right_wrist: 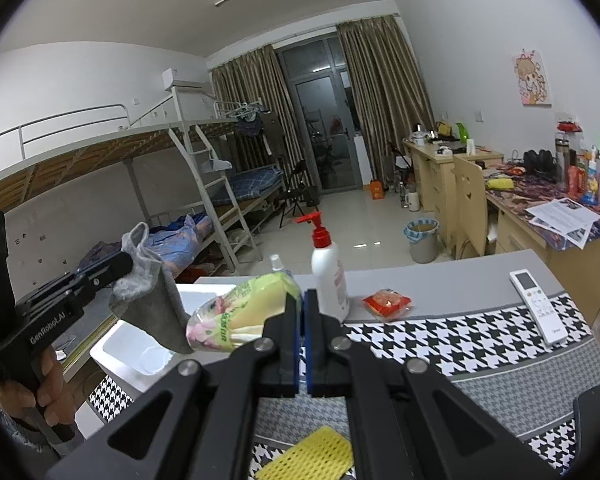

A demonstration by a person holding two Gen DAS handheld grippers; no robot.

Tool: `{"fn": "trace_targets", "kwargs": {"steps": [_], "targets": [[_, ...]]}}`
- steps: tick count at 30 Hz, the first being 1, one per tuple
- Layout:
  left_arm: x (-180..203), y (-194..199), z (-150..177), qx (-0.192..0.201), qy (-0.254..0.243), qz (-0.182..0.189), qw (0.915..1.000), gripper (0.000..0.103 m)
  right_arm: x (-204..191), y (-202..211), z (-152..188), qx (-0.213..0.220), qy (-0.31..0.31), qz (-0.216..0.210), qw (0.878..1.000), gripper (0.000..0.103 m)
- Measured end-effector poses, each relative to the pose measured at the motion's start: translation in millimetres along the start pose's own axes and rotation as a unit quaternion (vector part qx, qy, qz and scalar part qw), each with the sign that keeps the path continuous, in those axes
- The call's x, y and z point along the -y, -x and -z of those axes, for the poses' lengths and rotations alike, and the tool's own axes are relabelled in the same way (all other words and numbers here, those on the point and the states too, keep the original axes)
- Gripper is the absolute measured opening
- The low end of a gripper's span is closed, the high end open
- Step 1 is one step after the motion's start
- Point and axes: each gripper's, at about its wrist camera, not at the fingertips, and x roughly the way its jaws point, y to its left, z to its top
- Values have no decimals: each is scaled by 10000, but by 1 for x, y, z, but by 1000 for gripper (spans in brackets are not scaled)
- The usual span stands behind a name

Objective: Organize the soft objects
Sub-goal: 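Carry the sock with the left gripper while the right carries the bag toward the foam box, then lower the sock into the foam box and open the left gripper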

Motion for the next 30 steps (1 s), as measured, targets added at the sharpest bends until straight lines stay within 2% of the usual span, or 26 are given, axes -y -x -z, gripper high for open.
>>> {"fn": "trace_targets", "kwargs": {"steps": [12,26,27,29,30], "targets": [[-23,1,2,-54,185,-427,9989,8,-19,-15,-5,-62,190,-282,9994,4],[-44,-6,14,-361,337,-655,9966,11,-41,-31,-3,-205,368,-429,9982,4],[-45,-7,15,-388,345,-658,9965,12,-42,-33,-3,-215,378,-430,9981,4],[-48,-7,17,-435,351,-675,9962,22,-45,-35,-3,-242,393,-440,9980,4],[-47,-7,18,-450,346,-696,9960,35,-47,-36,-3,-249,400,-445,9979,4]]}}
